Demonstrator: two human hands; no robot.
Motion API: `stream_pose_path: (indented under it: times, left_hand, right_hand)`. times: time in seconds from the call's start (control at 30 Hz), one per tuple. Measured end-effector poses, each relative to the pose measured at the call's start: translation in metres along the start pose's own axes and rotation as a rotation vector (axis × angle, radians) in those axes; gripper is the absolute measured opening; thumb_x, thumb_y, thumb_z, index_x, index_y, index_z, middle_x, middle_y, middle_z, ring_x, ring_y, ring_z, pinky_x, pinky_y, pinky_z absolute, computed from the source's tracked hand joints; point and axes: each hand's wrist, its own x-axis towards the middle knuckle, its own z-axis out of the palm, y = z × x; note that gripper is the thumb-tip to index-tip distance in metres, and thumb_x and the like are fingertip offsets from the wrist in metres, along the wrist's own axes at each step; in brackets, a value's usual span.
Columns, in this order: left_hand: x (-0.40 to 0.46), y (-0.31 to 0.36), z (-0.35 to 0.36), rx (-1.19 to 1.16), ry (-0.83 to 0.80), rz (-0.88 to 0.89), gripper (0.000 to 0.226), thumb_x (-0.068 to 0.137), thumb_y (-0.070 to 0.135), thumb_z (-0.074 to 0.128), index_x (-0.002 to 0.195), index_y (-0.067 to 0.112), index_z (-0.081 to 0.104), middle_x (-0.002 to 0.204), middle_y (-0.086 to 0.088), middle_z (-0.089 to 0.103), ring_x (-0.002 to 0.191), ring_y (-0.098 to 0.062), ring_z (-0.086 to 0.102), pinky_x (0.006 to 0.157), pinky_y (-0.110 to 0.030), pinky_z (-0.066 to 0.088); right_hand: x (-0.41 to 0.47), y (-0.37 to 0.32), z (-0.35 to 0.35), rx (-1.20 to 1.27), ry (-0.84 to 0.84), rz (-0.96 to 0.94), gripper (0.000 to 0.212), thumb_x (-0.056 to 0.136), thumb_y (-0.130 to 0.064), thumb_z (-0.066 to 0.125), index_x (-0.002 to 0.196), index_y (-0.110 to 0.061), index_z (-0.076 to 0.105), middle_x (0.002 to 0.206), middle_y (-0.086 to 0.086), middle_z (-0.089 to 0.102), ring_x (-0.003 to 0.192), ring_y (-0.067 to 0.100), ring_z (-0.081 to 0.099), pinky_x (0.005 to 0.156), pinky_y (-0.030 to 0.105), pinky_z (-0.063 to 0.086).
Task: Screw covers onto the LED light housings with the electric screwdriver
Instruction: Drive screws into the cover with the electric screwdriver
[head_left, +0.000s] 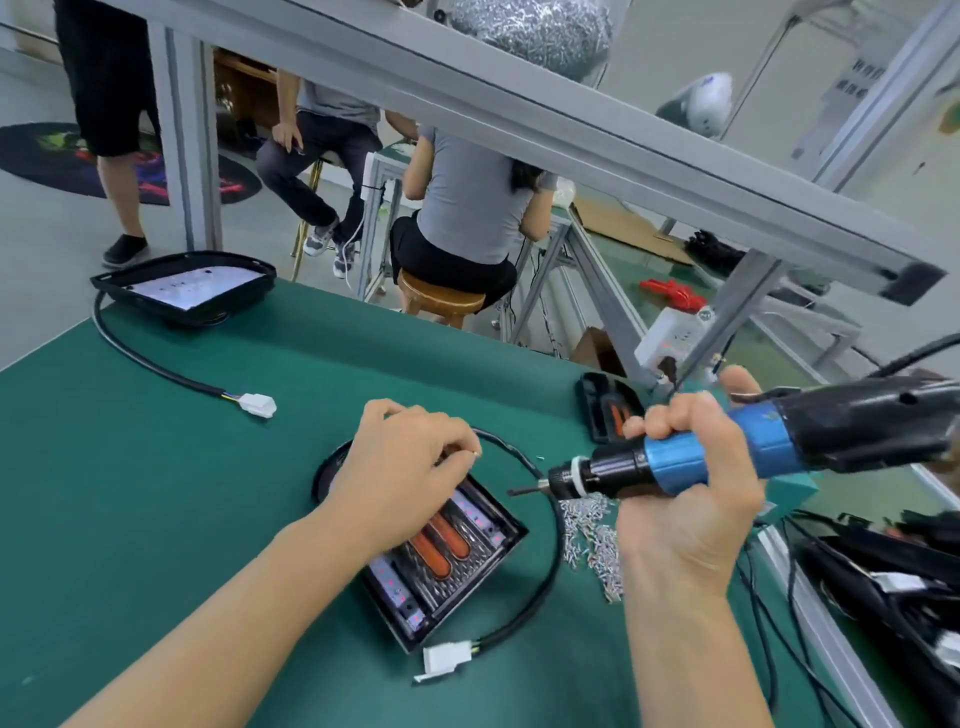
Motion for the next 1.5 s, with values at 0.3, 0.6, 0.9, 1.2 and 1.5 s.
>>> stream_pose_path:
  times: [0.3,0.6,0.9,1.2,1.5]
  left_hand:
    - [0.025,0.079,0.073,0.460,-0.325,0.218,0.020,0.088,0.021,0.053,0.095,0.028,0.071,0.091,0.004,0.069,0.091,-0.018,0.053,0.082,-0.033,0.021]
    - [0.013,0.095,0.111,0.662,-0.443,0.215,0.020,0.083,0.006,0.054,0.077,0.024,0.061,0.070,0.000,0.053,0.075,-0.021,0.038,0.075,-0.033,0.016]
    - [-0.007,0.079,0.047,-0.635,-0.151,-0.182,0.013,0.079,0.016,0.074,0.071,0.026,0.075,0.077,0.009,0.070,0.073,0.003,0.059,0.074,-0.008,0.039]
    - [-0.029,0.071,0.013,-0.938,-0.061,-0.290,0.006,0.074,0.012,0.073,0.074,0.017,0.076,0.075,-0.002,0.070,0.067,-0.006,0.053,0.062,-0.010,0.042]
    - [-0.033,0.065,0.005,-0.929,-0.050,-0.225,0.012,0.077,0.000,0.071,0.074,0.010,0.076,0.070,0.001,0.064,0.067,-0.006,0.054,0.065,-0.009,0.041]
  right_hand:
    - [0.000,-0.042,-0.076,-0.198,0.246,-0.108,0.030,0.074,-0.002,0.060,0.098,-0.020,0.057,0.058,-0.001,0.048,0.051,0.016,0.048,0.059,0.027,0.046]
    - [0.004,-0.058,-0.095,-0.123,0.280,-0.104,0.029,0.075,-0.001,0.059,0.094,-0.022,0.060,0.060,0.002,0.046,0.052,0.018,0.048,0.061,0.025,0.047]
    - [0.012,-0.075,-0.061,0.247,0.199,0.016,0.022,0.074,-0.010,0.053,0.092,-0.024,0.056,0.060,-0.008,0.045,0.051,0.008,0.045,0.056,0.021,0.044]
    - [0.002,-0.070,-0.020,0.293,0.080,0.039,0.021,0.074,-0.011,0.048,0.090,-0.023,0.055,0.058,-0.008,0.044,0.049,0.007,0.043,0.053,0.020,0.042]
    - [-0.002,-0.070,-0.008,0.270,0.052,0.055,0.022,0.073,-0.011,0.048,0.089,-0.024,0.055,0.058,-0.008,0.045,0.049,0.007,0.044,0.054,0.019,0.042]
